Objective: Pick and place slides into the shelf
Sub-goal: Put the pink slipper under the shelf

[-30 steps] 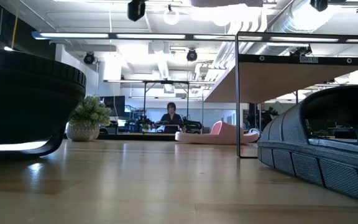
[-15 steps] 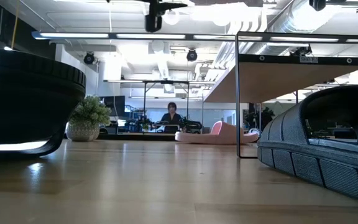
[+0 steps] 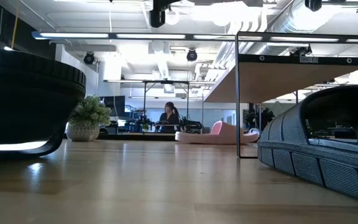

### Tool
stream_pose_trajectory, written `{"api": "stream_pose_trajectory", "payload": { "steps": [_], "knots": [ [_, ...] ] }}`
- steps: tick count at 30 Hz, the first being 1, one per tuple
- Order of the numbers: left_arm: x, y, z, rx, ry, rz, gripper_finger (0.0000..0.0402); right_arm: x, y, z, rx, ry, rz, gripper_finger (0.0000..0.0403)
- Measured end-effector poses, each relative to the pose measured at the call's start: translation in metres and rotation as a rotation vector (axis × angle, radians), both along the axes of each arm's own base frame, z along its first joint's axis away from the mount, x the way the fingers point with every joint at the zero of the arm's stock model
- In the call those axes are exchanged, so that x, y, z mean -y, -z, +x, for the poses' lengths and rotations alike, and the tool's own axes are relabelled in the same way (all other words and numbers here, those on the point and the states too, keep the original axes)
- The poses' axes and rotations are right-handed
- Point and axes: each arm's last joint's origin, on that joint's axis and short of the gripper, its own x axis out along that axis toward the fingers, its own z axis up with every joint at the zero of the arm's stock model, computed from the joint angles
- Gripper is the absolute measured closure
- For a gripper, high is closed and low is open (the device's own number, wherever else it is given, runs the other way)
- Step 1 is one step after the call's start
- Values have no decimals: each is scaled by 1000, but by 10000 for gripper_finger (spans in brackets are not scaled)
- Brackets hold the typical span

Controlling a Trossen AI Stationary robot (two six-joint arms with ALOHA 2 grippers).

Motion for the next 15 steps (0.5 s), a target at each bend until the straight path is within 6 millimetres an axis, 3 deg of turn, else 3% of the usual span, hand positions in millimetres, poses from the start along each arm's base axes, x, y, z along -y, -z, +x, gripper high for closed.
{"api": "stream_pose_trajectory", "payload": {
  "steps": [15],
  "knots": [
    [0,0,0,-4,-12,-16,229,4,-2,15,24,7,5,399]
  ]
}}
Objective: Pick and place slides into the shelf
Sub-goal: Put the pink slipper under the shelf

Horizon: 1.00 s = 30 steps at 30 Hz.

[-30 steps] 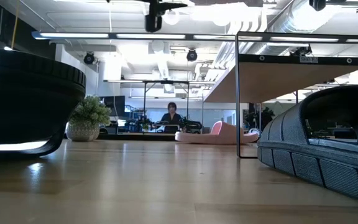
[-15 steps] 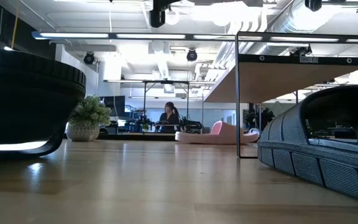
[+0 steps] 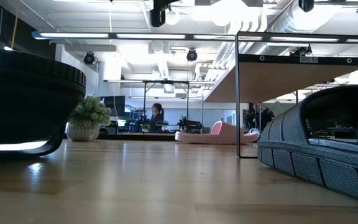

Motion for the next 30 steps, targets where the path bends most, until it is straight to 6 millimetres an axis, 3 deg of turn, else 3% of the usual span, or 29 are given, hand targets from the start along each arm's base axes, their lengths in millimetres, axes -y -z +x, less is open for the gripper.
{"api": "stream_pose_trajectory", "payload": {
  "steps": [7,16,18,30],
  "knots": [
    [-2,3,-1,-35,-68,8,238,1,-1,3,8,3,-3,399],
    [-3,9,-2,-94,-119,54,352,1,-1,2,6,10,-6,399],
    [-3,8,-2,-92,-120,58,354,1,-1,2,5,10,-10,398],
    [1,6,-13,-147,-156,62,345,0,5,-8,-78,55,-62,275]
  ]
}}
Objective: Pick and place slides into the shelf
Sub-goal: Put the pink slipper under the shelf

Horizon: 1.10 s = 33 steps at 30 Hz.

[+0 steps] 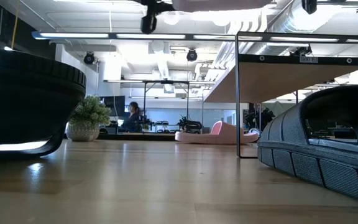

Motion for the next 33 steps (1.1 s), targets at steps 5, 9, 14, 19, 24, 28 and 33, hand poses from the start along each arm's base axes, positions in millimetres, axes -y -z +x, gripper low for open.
{"api": "stream_pose_trajectory", "payload": {
  "steps": [5,9,14,19,24,28,33],
  "knots": [
    [8,-8,-21,-69,-86,40,356,-4,0,-16,-2,21,-5,244],
    [18,-13,-45,-165,-178,43,354,-8,1,-29,6,8,6,235],
    [31,-10,-78,-355,-310,-16,348,-12,5,-41,-1,-13,58,234],
    [42,-6,-102,-471,-368,-121,356,-14,8,-46,-19,-28,89,234],
    [40,12,-112,-591,-367,-287,352,-17,10,-46,-35,-104,134,234],
    [33,44,-106,-599,-368,-390,353,-18,15,-47,-69,-143,191,234],
    [22,98,-94,-469,-321,-541,352,-20,21,-49,-127,-161,233,234]
  ]
}}
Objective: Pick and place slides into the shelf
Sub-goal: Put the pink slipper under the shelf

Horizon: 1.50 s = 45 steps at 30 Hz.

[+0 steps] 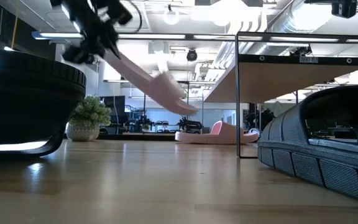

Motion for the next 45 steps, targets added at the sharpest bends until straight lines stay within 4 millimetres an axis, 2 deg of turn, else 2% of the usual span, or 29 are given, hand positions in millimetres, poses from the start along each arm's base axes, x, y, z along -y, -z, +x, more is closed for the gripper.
{"api": "stream_pose_trajectory", "payload": {
  "steps": [4,7,12,17,23,30,39,45],
  "knots": [
    [-4,41,9,147,-84,-65,353,-1,2,-1,-22,-12,11,234],
    [-7,66,12,195,-154,-98,354,-1,2,-1,-24,-12,11,234],
    [-7,94,28,201,-221,-98,354,-1,2,-1,-25,-13,10,234],
    [-13,107,56,254,-189,-97,354,-1,2,-1,-25,-13,11,234],
    [-25,124,73,241,-218,-95,355,-1,3,-1,-27,-27,27,234],
    [-39,132,103,244,-189,-106,355,-1,3,-1,-31,-25,34,234],
    [-53,136,132,257,-139,-117,355,-2,4,-1,-36,-32,51,234],
    [-55,151,149,235,-153,-135,355,-2,4,-1,-39,-34,53,234]
  ]
}}
